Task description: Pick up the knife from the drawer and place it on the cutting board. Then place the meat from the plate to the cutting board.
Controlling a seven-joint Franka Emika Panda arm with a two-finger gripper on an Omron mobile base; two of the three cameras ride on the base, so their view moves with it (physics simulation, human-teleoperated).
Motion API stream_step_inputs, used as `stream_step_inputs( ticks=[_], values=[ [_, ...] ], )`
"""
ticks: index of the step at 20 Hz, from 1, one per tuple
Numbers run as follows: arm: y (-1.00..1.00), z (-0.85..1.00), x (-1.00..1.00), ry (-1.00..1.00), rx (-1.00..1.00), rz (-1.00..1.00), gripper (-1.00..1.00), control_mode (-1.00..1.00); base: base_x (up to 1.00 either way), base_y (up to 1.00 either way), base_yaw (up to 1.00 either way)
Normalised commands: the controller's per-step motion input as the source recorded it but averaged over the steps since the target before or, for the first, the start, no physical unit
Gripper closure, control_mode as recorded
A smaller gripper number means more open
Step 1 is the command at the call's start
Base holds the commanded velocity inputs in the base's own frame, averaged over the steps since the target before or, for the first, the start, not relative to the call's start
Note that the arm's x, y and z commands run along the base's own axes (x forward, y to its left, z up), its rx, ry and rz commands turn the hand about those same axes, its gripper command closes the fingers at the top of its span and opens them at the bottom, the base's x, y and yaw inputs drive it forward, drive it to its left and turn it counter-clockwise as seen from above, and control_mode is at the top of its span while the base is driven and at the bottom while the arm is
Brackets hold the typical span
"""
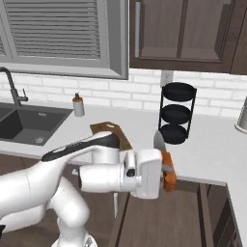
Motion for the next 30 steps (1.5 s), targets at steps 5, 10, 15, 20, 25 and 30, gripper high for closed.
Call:
stream_step_inputs(
  ticks=[5, 10, 15, 20, 25, 30],
  values=[
    [0.21, 1.00, -0.01, 0.50, -0.25, 0.01, 1.00, -1.00, 0.00, 0.00, 0.00],
    [0.29, 0.93, -0.10, 0.49, -0.40, 0.03, 1.00, -1.00, 0.00, 0.00, 0.00],
    [0.39, 0.50, -0.01, 0.63, -0.45, 0.08, 1.00, -1.00, 0.00, 0.00, 0.00],
    [0.22, -0.36, -0.08, 0.42, -0.21, 0.03, 1.00, -1.00, 0.00, 0.00, 0.00],
    [0.09, -0.02, -0.02, 0.21, 0.13, -0.01, 1.00, -1.00, 0.00, 0.00, 0.00],
    [0.41, 0.43, 0.06, 0.21, 0.24, -0.06, 1.00, -1.00, 0.00, 0.00, 0.00]
  ],
)
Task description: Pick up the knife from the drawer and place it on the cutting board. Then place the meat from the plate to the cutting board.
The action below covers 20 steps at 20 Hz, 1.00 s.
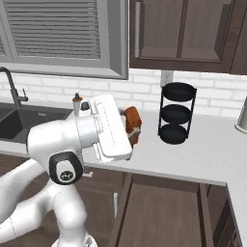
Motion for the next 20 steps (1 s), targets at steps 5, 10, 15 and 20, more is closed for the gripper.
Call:
stream_step_inputs(
  ticks=[5, 10, 15, 20],
  values=[
    [0.52, 0.26, 0.21, 0.14, 0.25, -0.08, 1.00, -1.00, 0.00, 0.00, 0.00],
    [0.35, -0.15, 0.02, -0.20, 0.42, -0.20, 1.00, -1.00, 0.00, 0.00, 0.00],
    [0.31, -0.27, 0.03, -0.28, 0.50, -0.27, 1.00, -1.00, 0.00, 0.00, 0.00],
    [0.11, -0.31, 0.31, -0.03, 0.59, -0.32, 1.00, -1.00, 0.00, 0.00, 0.00]
  ],
)
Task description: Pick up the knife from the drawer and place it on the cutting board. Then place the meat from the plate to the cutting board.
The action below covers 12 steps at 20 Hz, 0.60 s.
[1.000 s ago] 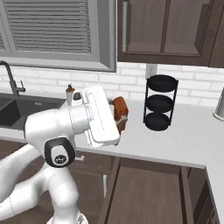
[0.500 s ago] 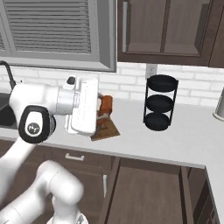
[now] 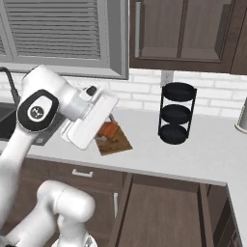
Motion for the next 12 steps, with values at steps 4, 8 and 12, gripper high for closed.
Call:
stream_step_inputs(
  ticks=[4, 8, 12],
  values=[
    [0.00, -0.73, 0.54, 0.01, 0.61, -0.24, 1.00, -1.00, 0.00, 0.00, 0.00],
    [0.31, -1.00, 0.50, 0.05, 0.38, -0.18, 1.00, -1.00, 0.00, 0.00, 0.00],
    [0.44, -1.00, 0.65, 0.03, 0.23, -0.21, 1.00, -1.00, 0.00, 0.00, 0.00]
  ],
)
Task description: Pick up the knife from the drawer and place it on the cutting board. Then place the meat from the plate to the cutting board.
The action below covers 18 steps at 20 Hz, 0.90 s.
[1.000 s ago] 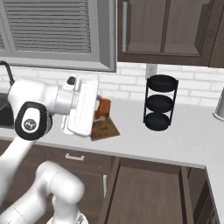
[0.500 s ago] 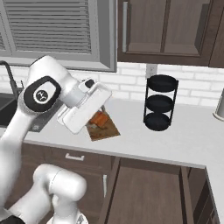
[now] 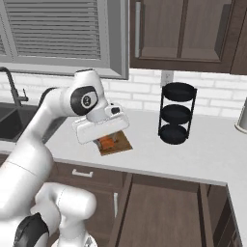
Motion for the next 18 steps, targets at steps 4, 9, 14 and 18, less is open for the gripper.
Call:
stream_step_inputs(
  ticks=[4, 9, 14, 18],
  values=[
    [0.23, -0.73, 0.76, 0.00, 0.12, -0.22, 1.00, -1.00, 0.00, 0.00, 0.00],
    [0.17, -0.54, 0.78, 0.00, 0.01, -0.17, 1.00, -1.00, 0.00, 0.00, 0.00],
    [0.20, -0.42, 0.60, 0.02, 0.00, -0.13, 1.00, -1.00, 0.00, 0.00, 0.00],
    [0.04, -0.35, 0.63, 0.01, 0.00, -0.11, 1.00, -1.00, 0.00, 0.00, 0.00]
  ],
)
